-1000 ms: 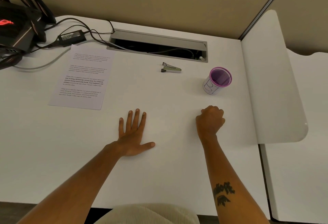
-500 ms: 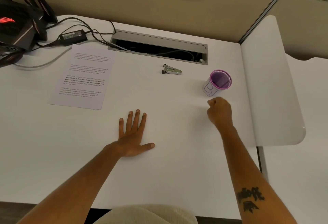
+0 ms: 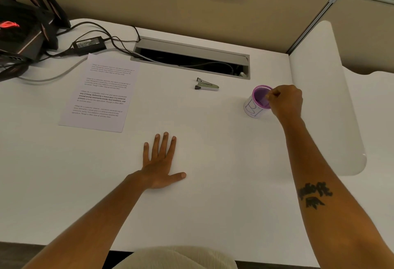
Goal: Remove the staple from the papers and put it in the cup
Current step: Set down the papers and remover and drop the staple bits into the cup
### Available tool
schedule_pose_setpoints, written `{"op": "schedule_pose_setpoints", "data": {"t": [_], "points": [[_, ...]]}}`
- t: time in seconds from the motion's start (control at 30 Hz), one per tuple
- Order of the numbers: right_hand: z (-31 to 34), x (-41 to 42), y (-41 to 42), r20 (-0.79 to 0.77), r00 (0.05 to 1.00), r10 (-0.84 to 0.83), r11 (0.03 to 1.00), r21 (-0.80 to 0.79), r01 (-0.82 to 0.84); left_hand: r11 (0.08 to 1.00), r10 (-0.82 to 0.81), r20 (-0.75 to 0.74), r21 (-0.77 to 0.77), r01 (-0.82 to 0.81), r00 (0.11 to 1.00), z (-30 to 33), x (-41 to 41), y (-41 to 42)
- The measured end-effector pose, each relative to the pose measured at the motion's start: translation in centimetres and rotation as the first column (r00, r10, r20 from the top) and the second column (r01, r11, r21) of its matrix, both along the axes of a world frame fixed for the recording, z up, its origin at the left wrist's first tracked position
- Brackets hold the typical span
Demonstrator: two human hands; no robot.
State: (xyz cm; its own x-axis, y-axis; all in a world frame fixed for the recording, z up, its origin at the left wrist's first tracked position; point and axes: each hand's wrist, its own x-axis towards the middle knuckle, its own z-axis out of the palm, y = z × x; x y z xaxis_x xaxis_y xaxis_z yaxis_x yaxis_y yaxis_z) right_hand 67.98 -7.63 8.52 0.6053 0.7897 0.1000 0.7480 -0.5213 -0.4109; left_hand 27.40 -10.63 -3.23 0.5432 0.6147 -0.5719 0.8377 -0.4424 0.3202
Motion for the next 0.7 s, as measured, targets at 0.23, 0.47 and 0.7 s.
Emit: {"op": "schedule_pose_setpoints", "data": {"t": [0.23,0.47,0.7], "points": [[0.2,0.1,-0.5,0.021,1.000,-0.003,0.998,0.070,0.002,1.000,-0.002,-0.012,0.003,0.002,1.000,0.3,0.1,0.0],[0.5,0.1,-1.3,0.038,0.999,0.014,0.993,0.115,-0.019,1.000,-0.003,-0.015,0.009,0.003,1.000,0.5,0.2,-0.1],[0.7,-0.6,-2.8,0.049,0.999,-0.023,0.989,0.149,0.016,1.000,0.012,0.023,0.015,-0.012,1.000,0.5,0.0,-0.3]]}}
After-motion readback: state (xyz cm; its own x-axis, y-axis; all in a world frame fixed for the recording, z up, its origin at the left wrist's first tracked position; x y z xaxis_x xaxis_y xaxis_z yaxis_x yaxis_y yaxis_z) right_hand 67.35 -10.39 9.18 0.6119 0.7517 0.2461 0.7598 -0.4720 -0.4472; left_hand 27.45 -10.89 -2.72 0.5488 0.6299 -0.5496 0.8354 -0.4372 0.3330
